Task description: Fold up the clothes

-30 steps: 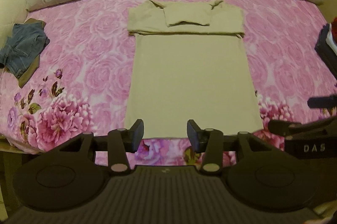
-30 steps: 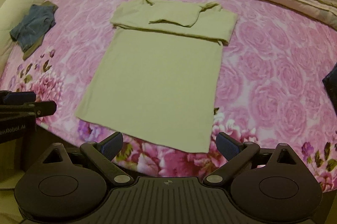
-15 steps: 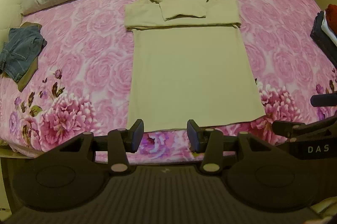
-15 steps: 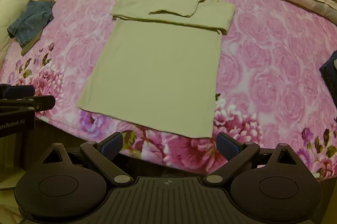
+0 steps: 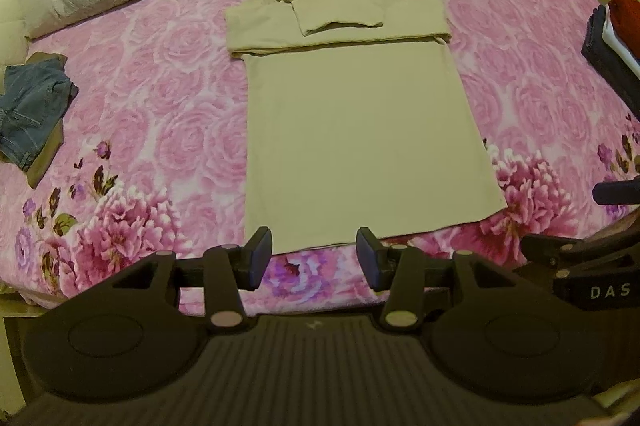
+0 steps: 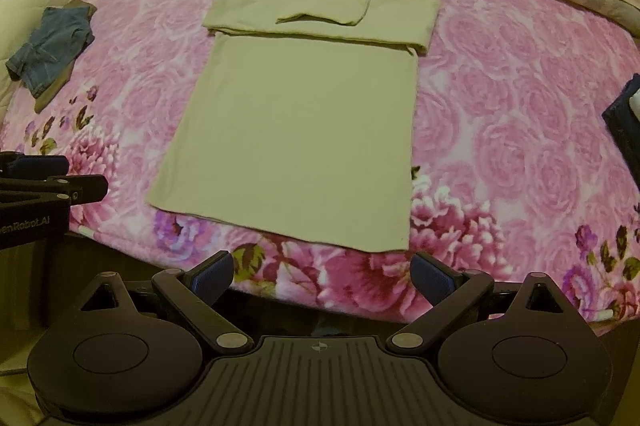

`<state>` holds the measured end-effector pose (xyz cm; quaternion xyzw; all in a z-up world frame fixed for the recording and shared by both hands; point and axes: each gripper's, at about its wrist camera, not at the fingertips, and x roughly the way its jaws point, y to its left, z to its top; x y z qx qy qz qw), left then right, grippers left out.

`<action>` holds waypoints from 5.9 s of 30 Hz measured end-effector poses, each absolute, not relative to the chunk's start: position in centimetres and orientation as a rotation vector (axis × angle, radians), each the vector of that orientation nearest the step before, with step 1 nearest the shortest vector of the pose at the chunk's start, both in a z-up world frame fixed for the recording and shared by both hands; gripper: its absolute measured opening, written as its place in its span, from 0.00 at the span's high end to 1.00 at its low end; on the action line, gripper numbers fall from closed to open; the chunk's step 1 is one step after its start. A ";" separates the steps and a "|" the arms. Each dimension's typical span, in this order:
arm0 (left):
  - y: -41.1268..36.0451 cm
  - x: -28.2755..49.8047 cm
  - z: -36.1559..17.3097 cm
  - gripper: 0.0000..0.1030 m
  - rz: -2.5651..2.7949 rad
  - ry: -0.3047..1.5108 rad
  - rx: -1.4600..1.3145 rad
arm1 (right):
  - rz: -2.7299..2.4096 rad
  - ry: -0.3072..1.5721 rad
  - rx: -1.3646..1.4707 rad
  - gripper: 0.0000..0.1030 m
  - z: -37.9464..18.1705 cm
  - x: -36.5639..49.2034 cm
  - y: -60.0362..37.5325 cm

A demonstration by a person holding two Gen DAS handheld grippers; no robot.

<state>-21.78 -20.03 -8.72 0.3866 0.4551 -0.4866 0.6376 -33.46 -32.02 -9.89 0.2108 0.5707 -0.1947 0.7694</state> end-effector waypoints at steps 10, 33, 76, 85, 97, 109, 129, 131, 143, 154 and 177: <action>-20.4 -21.2 -10.6 0.59 -1.102 1.073 0.880 | -0.444 1.259 0.468 0.05 -11.1 -33.2 -33.1; -16.3 -14.2 -29.2 0.65 -1.242 0.938 0.377 | -0.567 0.725 0.371 0.09 -26.5 -35.4 -35.1; -9.5 -12.2 -29.7 0.70 -1.418 1.022 0.155 | -0.453 0.345 1.189 0.41 -31.0 -53.7 -41.4; -10.6 -8.3 -32.5 0.70 -1.348 1.143 -0.002 | -0.427 0.436 1.216 0.41 -32.6 -51.2 -44.4; -16.4 -4.4 -36.6 0.69 -1.420 1.321 -0.073 | -0.276 0.461 1.308 0.56 -36.2 -45.8 -49.2; -14.9 -4.5 -38.7 0.79 -1.505 1.530 -0.156 | -0.168 0.499 1.399 0.74 -37.6 -46.7 -49.9; -5.9 -7.1 -33.9 0.99 -1.529 1.422 -0.157 | -0.208 0.502 1.333 0.98 -34.2 -51.7 -44.1; -3.0 -8.1 -34.0 0.99 -1.513 1.431 -0.185 | -0.208 0.499 1.347 0.98 -34.1 -53.5 -41.9; 7.0 -10.4 -32.7 0.99 -1.427 1.435 -0.378 | -0.185 0.450 1.402 0.97 -31.6 -59.7 -34.4; -8.4 -4.7 -28.0 0.98 -1.572 1.374 -0.467 | -0.169 0.336 1.289 0.97 -25.6 -50.1 -45.0; -26.7 -0.4 -32.8 0.74 -1.519 1.200 -0.007 | -0.346 0.510 0.748 0.56 -28.9 -37.9 -53.7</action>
